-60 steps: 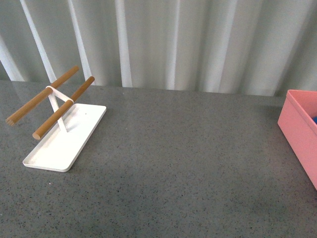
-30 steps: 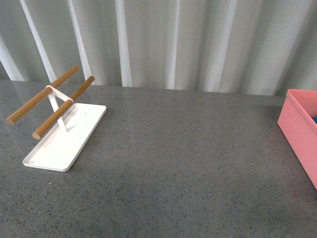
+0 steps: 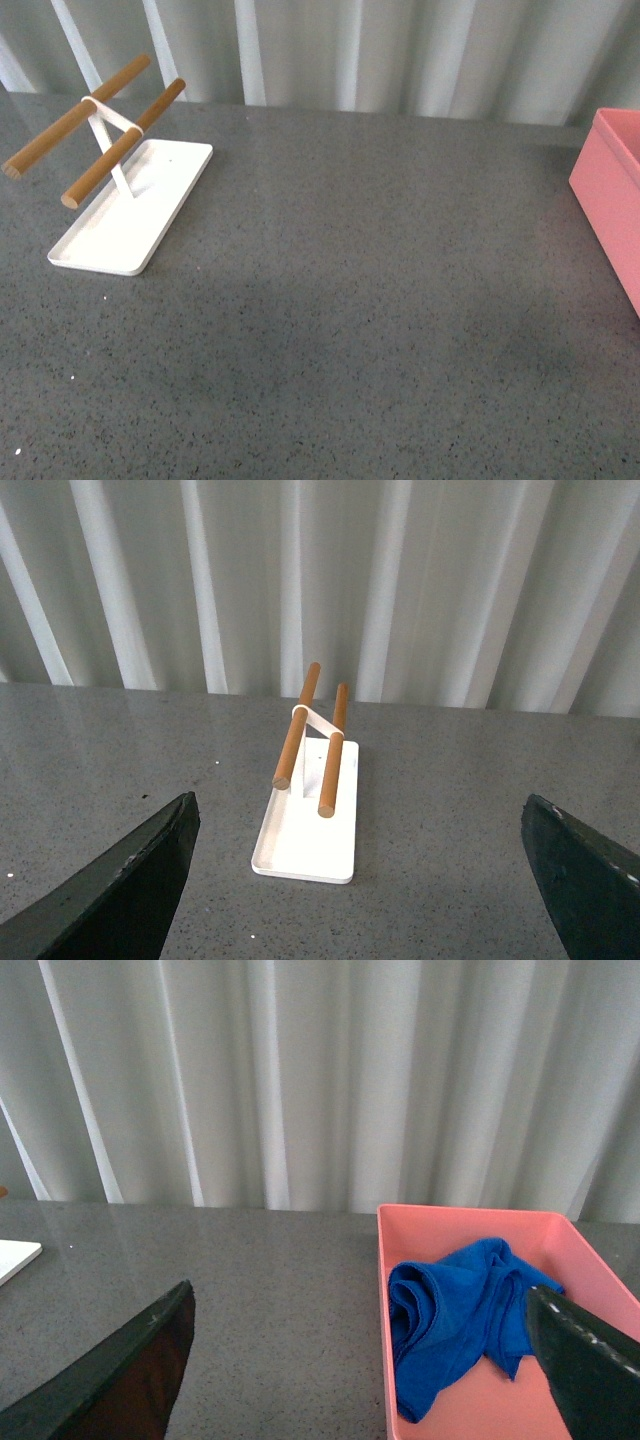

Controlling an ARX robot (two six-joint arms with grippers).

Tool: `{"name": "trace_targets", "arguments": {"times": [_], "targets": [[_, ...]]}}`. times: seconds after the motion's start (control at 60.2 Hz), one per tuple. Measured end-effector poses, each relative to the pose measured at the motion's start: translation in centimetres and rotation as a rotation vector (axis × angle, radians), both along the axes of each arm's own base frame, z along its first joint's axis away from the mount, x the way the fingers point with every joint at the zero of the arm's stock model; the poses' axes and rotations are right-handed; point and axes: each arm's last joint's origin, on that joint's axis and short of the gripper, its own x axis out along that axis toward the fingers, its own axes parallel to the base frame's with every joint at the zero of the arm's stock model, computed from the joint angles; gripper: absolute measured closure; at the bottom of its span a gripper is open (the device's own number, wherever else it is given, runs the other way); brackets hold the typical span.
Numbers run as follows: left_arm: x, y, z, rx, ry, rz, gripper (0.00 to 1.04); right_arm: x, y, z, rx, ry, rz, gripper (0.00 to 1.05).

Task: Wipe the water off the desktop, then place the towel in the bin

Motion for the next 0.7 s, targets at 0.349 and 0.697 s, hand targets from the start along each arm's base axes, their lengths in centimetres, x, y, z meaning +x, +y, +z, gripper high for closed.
{"name": "trace_targets", "arguments": {"times": [0.349, 0.697], "targets": [[0.00, 0.00, 0.00, 0.000, 0.000, 0.000, 0.07, 0.00, 0.00, 0.00, 0.000, 0.000, 0.000, 0.07], [0.00, 0.00, 0.00, 0.000, 0.000, 0.000, 0.07, 0.00, 0.00, 0.00, 0.000, 0.000, 0.000, 0.07]]}}
